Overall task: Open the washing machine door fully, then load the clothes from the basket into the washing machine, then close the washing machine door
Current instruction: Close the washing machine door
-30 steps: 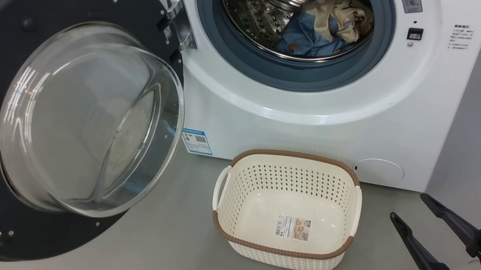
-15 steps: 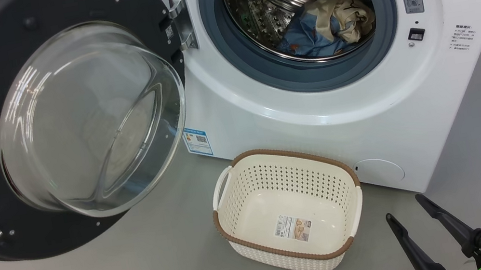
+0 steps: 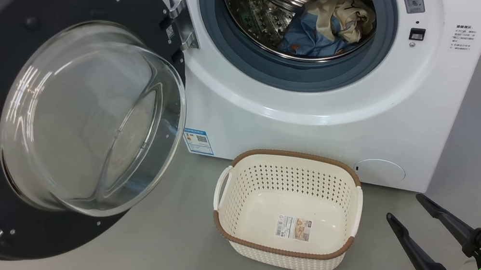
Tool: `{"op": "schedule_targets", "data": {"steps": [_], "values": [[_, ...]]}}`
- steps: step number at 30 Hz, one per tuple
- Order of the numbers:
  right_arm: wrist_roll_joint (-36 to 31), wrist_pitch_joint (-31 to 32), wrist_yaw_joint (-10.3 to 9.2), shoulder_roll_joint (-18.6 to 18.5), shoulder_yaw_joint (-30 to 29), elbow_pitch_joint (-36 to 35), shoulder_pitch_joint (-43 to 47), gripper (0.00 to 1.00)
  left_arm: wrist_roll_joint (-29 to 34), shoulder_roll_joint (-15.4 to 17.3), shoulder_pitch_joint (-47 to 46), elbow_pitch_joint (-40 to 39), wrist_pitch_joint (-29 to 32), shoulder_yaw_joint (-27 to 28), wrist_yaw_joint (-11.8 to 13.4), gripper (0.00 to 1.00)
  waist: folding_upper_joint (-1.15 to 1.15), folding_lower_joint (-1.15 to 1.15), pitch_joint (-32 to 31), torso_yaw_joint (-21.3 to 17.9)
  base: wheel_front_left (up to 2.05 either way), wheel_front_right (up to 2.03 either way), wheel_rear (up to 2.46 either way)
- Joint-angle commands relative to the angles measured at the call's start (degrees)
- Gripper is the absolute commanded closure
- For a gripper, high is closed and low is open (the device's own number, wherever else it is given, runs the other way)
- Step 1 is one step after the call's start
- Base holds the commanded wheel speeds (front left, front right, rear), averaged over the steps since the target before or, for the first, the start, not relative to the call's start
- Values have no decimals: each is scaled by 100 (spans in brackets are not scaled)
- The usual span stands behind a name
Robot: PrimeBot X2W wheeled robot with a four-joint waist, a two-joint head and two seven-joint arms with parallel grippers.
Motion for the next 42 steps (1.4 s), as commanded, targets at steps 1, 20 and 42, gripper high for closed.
{"op": "schedule_targets", "data": {"steps": [1,20,42], "values": [[22,-27,9,-106,97,-139,-193,0,-204,-29,-225,-269,-70,241,-97,100,0,0,-1,1,0,0,0],[22,-27,9,-231,92,-190,-218,0,-7140,811,-1685,-1416,224,2421,-769,100,0,0,139,2,0,0,0],[-41,-27,9,-410,-114,-440,120,0,-8485,3441,-4813,3510,1941,2343,925,100,0,0,323,-58,0,0,0]]}}
